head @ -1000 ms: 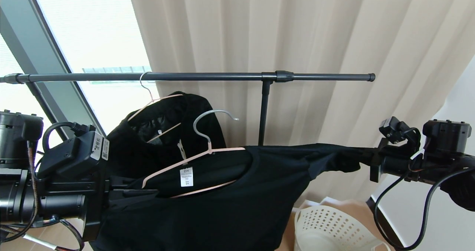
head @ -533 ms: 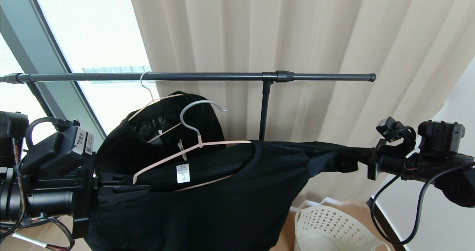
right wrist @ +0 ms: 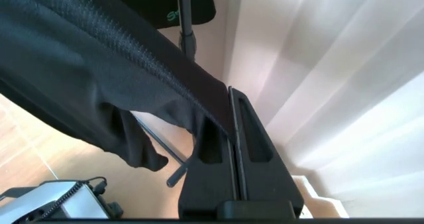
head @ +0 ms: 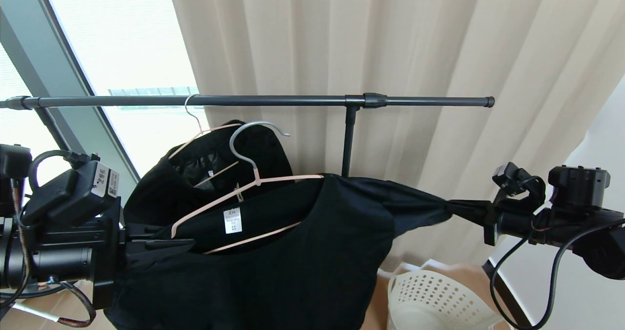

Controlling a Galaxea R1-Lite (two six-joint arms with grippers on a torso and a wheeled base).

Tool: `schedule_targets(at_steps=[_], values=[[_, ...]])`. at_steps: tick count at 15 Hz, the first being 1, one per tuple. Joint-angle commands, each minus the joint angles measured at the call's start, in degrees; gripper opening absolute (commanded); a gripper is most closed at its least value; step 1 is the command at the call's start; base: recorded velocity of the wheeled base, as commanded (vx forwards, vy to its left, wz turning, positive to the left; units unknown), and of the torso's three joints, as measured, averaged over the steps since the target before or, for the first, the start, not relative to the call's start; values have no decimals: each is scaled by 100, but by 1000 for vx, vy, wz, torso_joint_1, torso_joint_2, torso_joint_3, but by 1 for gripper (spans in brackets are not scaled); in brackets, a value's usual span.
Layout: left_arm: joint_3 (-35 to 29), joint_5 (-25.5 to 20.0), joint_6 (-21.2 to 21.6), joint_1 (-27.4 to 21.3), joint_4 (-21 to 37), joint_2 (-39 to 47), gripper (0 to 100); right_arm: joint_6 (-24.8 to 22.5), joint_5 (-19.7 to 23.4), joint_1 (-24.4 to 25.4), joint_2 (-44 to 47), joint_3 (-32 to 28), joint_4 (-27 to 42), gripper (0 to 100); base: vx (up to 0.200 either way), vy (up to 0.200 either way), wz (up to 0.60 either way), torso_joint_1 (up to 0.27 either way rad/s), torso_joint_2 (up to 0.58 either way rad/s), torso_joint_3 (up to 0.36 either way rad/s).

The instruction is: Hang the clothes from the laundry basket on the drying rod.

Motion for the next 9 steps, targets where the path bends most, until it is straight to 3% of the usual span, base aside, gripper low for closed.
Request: schedule_targets(at_steps=[1, 5, 7, 9], values=[[-25, -5, -15, -1, 0, 120, 0, -133, 24, 160, -94, 138, -9, 100, 0, 0, 0, 0, 0, 0], [-104, 30, -174, -1, 0, 217, 0, -265, -152, 626, -551, 384, 17, 100, 0, 0, 0, 0, 0, 0], [-104, 39, -182, -1, 0, 243, 0, -238, -635, 907, -789, 455, 35, 100, 0, 0, 0, 0, 0, 0], [-113, 65, -209, -1, 0, 287, 0, 403, -1285, 1505, -1254, 481, 35, 100, 0, 0, 0, 0, 0, 0]])
